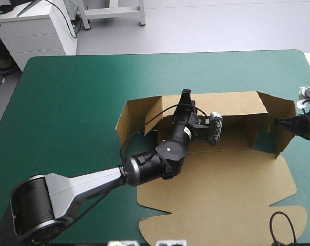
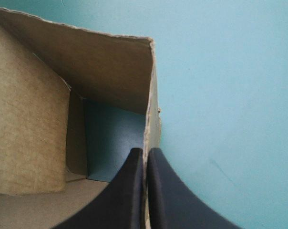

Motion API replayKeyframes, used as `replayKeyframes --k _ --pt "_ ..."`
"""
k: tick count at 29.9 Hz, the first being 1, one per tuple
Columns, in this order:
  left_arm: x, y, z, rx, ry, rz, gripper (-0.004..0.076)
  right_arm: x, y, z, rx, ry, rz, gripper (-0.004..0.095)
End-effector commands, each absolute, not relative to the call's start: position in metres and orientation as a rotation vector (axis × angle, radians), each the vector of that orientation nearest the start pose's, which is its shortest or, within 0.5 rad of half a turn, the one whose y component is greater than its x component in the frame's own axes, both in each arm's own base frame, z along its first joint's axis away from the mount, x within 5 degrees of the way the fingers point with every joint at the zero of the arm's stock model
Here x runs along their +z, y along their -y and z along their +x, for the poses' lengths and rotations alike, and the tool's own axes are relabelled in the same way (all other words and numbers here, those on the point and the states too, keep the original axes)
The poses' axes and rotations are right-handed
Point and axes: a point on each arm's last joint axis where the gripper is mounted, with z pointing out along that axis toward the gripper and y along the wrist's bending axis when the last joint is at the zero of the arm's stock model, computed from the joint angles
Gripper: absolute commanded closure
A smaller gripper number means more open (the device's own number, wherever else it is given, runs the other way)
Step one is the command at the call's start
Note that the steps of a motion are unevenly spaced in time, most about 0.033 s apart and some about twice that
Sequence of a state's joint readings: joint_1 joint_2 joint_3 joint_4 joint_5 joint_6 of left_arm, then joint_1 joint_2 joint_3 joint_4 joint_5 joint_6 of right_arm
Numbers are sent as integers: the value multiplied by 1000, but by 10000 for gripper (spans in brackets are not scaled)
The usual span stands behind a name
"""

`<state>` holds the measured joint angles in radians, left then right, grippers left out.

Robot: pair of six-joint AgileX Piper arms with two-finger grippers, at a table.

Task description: Fold the box

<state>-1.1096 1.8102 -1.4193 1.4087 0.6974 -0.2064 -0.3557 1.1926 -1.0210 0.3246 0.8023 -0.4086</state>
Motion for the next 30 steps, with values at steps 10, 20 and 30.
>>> replayKeyframes --k 10,20,30 --pt "332 338 232 691 -1202 1478 731 332 65 240 74 -2414 114 895" --pt "332 338 232 691 -1202 1478 731 327 57 230 193 -2526 124 812" --pt "332 338 232 689 -1203 1477 731 343 42 207 290 -2527 140 491"
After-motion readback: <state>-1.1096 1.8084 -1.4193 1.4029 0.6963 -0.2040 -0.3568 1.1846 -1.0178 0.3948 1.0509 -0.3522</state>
